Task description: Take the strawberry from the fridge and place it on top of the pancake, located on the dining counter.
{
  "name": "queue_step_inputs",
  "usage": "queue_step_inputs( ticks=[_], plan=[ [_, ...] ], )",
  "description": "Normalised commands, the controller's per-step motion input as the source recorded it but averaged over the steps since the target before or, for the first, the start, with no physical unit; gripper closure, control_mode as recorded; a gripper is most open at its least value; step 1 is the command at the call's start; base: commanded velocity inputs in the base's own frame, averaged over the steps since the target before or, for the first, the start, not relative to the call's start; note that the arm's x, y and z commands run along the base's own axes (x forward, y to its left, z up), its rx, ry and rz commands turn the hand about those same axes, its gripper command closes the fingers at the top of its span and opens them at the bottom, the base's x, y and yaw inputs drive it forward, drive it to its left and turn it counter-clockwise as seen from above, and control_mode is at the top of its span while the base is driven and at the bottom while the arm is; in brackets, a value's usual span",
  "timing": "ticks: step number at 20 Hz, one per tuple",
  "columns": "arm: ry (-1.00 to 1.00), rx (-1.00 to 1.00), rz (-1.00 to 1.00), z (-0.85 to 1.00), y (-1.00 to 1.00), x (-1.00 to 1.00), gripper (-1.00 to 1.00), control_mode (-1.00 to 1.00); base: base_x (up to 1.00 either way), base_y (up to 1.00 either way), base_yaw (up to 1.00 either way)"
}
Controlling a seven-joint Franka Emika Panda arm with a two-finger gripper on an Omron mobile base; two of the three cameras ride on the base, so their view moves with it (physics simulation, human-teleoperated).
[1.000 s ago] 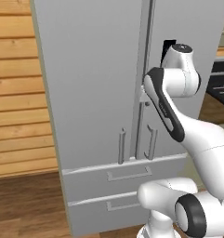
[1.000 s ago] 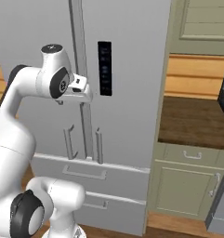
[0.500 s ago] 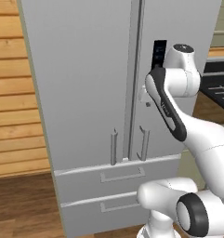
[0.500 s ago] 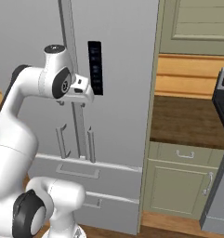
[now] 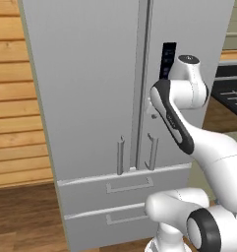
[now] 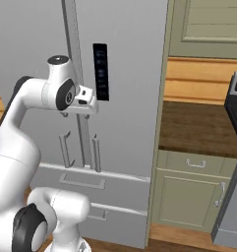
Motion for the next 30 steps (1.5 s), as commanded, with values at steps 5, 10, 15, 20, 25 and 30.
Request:
queue_step_inputs(
  ticks=[5,10,15,20,25,30],
  plan=[
    [0.00,0.00,0.00,-0.03,-0.01,0.00,-1.00,-1.00,0.00,0.00,0.00],
    [0.00,0.00,0.00,-0.10,0.00,0.01,-1.00,-1.00,0.00,0.00,0.00],
    [0.00,0.00,0.00,-0.37,0.00,0.02,-1.00,-1.00,0.00,0.00,0.00],
    [0.01,0.00,0.00,-0.47,-0.07,0.11,-1.00,-1.00,0.00,0.00,0.00],
    [0.03,0.00,0.00,-0.42,-0.05,0.00,-1.00,-1.00,0.00,0.00,0.00],
    [0.00,0.00,0.00,-0.16,-0.01,0.06,-1.00,-1.00,0.00,0.00,0.00]
  ],
)
